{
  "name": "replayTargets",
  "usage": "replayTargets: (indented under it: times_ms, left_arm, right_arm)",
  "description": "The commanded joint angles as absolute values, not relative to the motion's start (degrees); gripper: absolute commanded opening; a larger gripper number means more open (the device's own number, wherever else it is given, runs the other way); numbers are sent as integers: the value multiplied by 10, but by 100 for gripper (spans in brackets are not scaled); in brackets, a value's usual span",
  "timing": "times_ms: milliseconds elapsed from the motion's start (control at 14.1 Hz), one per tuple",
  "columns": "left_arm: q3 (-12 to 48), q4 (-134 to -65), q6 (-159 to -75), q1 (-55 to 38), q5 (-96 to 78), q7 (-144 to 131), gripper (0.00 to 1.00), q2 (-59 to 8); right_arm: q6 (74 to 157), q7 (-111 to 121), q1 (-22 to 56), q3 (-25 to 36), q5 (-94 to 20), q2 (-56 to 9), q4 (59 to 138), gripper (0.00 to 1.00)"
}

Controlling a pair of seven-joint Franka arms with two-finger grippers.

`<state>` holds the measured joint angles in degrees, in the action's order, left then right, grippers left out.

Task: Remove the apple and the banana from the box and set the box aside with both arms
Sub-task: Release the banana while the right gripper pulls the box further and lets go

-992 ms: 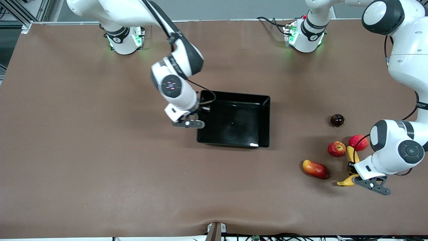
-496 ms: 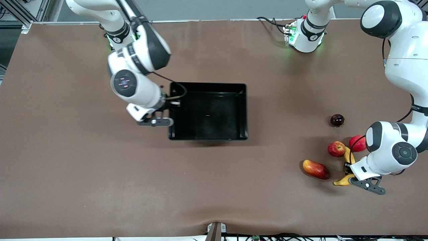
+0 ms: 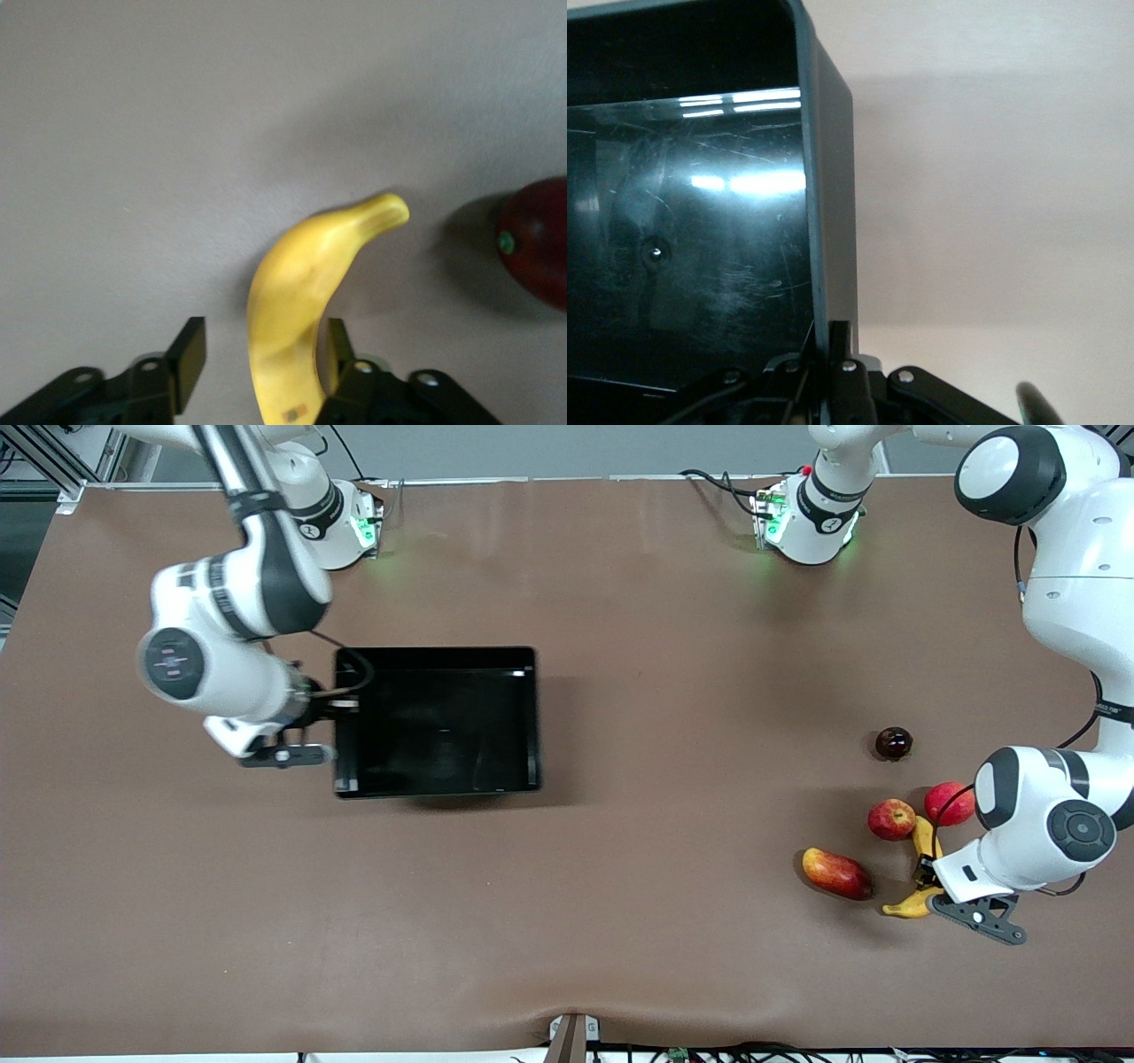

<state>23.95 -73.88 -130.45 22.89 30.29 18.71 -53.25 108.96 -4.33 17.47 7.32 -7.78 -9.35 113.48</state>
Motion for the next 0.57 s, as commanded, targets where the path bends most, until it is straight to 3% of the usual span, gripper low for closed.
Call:
replayTargets:
  times_ms: [0, 283, 496]
  left_arm:
    - [251, -749, -1268, 239, 268, 192, 100, -477]
    - [251, -751, -1136, 237, 200, 134, 100, -370]
    - [256, -784, -1077, 234, 199, 21, 100, -300]
  right_arm:
    - [1107, 54, 88, 61, -76, -61, 1180, 0]
    - [1130, 166, -15, 61, -75, -67, 1185, 0]
    - [1208, 277, -89, 61, -76, -86, 1214, 0]
